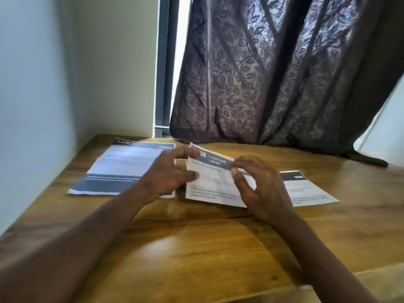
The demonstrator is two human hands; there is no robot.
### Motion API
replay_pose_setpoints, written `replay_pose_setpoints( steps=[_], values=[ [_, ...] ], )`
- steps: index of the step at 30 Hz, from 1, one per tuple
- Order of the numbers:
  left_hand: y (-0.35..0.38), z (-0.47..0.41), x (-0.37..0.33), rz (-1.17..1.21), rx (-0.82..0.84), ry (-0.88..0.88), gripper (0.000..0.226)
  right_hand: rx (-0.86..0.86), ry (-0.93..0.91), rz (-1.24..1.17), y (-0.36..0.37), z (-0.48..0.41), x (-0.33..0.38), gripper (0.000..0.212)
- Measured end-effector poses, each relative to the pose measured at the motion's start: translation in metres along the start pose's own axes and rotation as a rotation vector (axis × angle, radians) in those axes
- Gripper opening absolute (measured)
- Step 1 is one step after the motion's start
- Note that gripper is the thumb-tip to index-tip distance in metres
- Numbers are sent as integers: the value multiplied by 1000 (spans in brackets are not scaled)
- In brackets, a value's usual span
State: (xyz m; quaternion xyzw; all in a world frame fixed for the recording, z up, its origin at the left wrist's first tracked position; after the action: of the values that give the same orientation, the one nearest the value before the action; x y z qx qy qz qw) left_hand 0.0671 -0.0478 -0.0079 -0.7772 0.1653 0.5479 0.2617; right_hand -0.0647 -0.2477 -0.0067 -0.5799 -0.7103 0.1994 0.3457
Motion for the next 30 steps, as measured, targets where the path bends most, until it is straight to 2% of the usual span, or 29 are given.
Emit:
replay_pose_setpoints(
  steps=[2,4,5,6,8,12,17,19,22,24,27,30],
  values=[
    [16,5,-1,-222,96,66,38,241,118,-20,3,12,-1,50],
    [29,11,-1,-643,200,136,49,479,189,9,7,26,1,63],
    [35,14,-2,-859,250,145,58,565,202,38,9,32,2,62],
    [39,16,-3,-1021,280,153,67,616,199,63,10,36,3,60],
    [47,18,-3,-1188,267,227,79,652,180,105,11,40,5,59],
    [55,19,0,-1278,268,308,82,698,159,180,15,40,4,61],
    [59,23,5,-1259,532,170,93,768,168,209,16,39,3,62],
    [59,23,6,-1261,568,140,83,773,189,209,16,36,-2,69],
    [57,23,8,-1264,584,115,78,772,281,264,13,30,-21,94],
    [56,22,9,-1258,589,108,86,770,366,300,8,27,-34,106],
    [55,21,10,-1231,565,140,104,766,411,300,3,27,-41,116],
    [50,20,8,-1184,471,207,103,749,386,296,3,30,-40,114]
  ],
)
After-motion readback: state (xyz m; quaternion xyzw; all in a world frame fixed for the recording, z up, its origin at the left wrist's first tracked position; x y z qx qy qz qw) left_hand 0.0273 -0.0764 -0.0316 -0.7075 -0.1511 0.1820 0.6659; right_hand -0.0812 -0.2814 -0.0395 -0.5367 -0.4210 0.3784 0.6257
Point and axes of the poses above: each hand's wrist, its own z-axis away from the middle knuckle, its own y-axis out of the palm, x = y × z, the point moved 2 cm from there along -z, towards the middle knuckle, and after that the axes turned 1 degree about y, right-handed, at the moved point
